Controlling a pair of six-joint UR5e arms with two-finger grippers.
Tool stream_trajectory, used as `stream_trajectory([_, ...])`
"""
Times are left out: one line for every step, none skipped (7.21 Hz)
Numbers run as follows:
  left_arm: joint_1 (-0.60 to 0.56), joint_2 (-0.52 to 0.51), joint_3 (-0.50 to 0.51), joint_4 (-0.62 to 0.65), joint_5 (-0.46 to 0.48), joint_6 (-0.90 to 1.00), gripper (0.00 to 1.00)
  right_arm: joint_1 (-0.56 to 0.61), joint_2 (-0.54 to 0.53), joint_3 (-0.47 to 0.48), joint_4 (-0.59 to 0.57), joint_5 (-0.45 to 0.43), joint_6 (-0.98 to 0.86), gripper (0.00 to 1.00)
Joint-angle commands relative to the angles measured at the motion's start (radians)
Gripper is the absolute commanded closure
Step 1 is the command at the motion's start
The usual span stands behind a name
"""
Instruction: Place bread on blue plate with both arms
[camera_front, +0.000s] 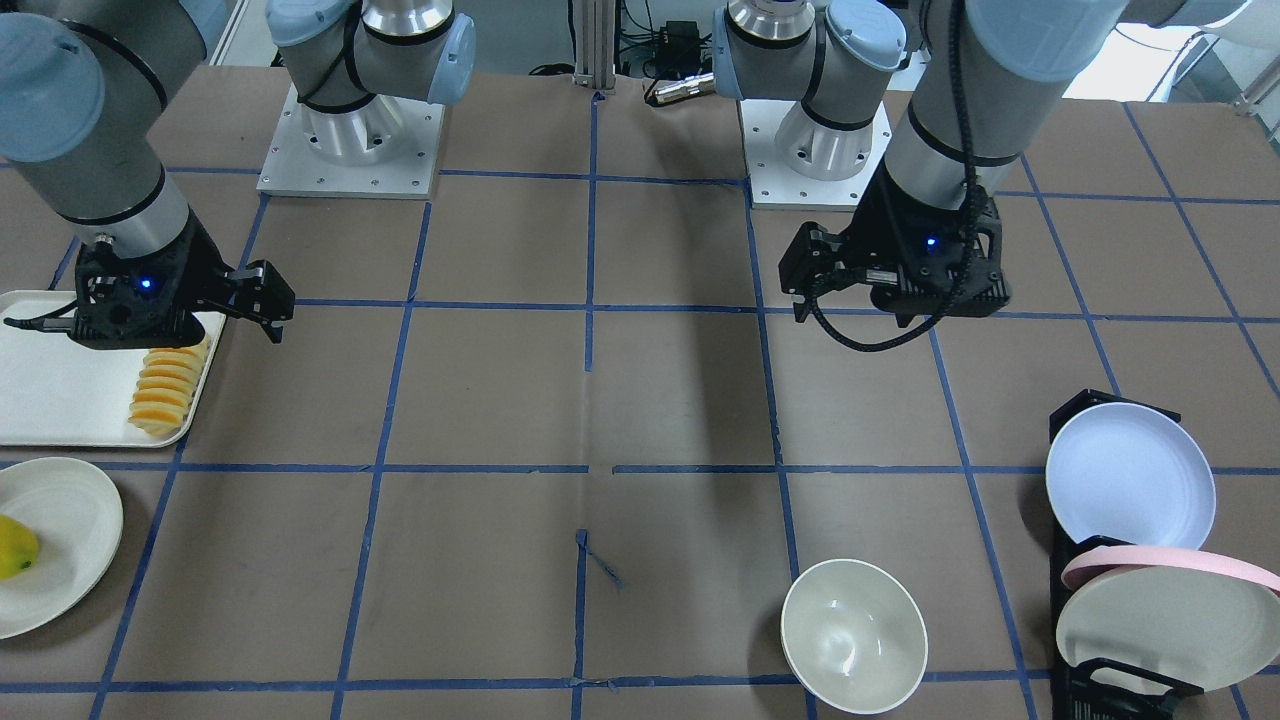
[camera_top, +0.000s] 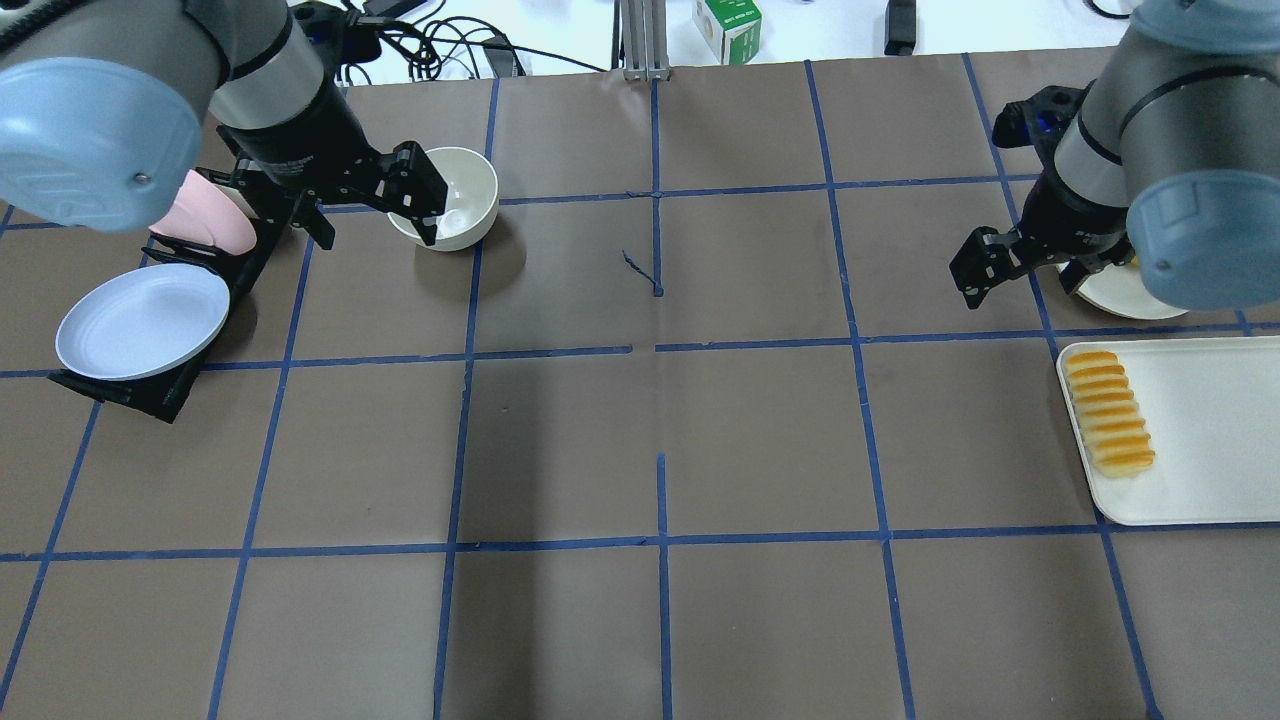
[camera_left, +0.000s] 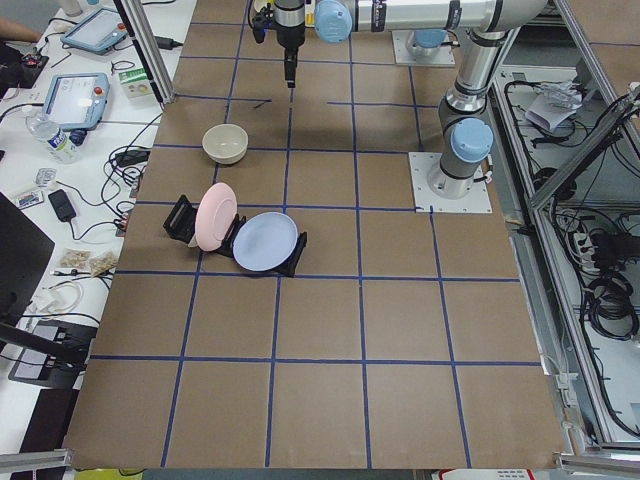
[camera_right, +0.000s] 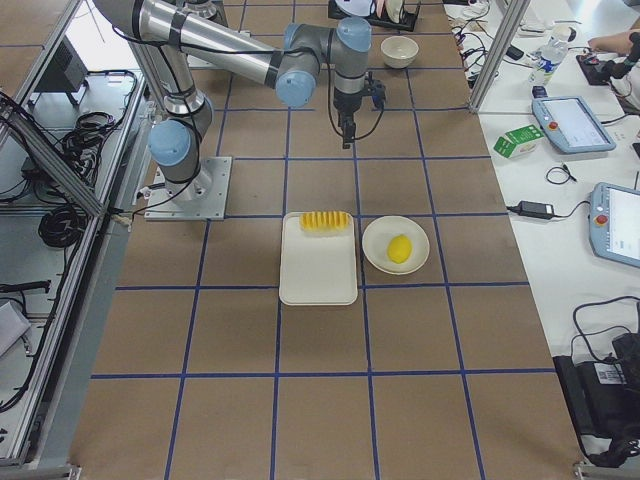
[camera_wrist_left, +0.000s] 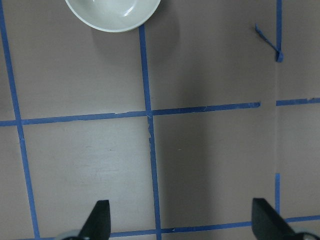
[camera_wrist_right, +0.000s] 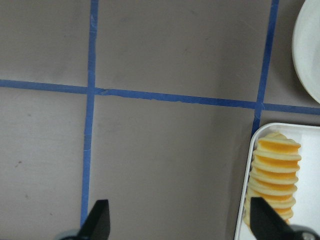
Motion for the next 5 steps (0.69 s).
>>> stream_trajectory([0.222, 0.014, -0.008, -0.027, -0.003, 0.020, 0.00, -0.038, -0.002, 0.137, -0.157, 0.001, -0.044, 0.00])
stream_trajectory([0.330, 0.010, -0.011, -0.027, 0.000, 0.020, 0.00, -0.048, -0.002, 0.183, -0.227, 0.001, -0.055, 0.00])
stream_trajectory([0.427, -0.024, -0.016, -0.012, 0.000, 0.026, 0.00, -0.055, -0.002, 0.200, -0.247, 0.002, -0.078, 0.00])
stream_trajectory([0.482, -0.042, -0.032, -0.010, 0.003, 0.075, 0.00, -0.065, 0.000, 0.207, -0.249, 0.004, -0.086, 0.00])
stream_trajectory([0.506, -0.075, -0.034, -0.001, 0.005, 0.119, 0.00, -0.099, 0.000, 0.225, -0.251, 0.010, -0.116, 0.00])
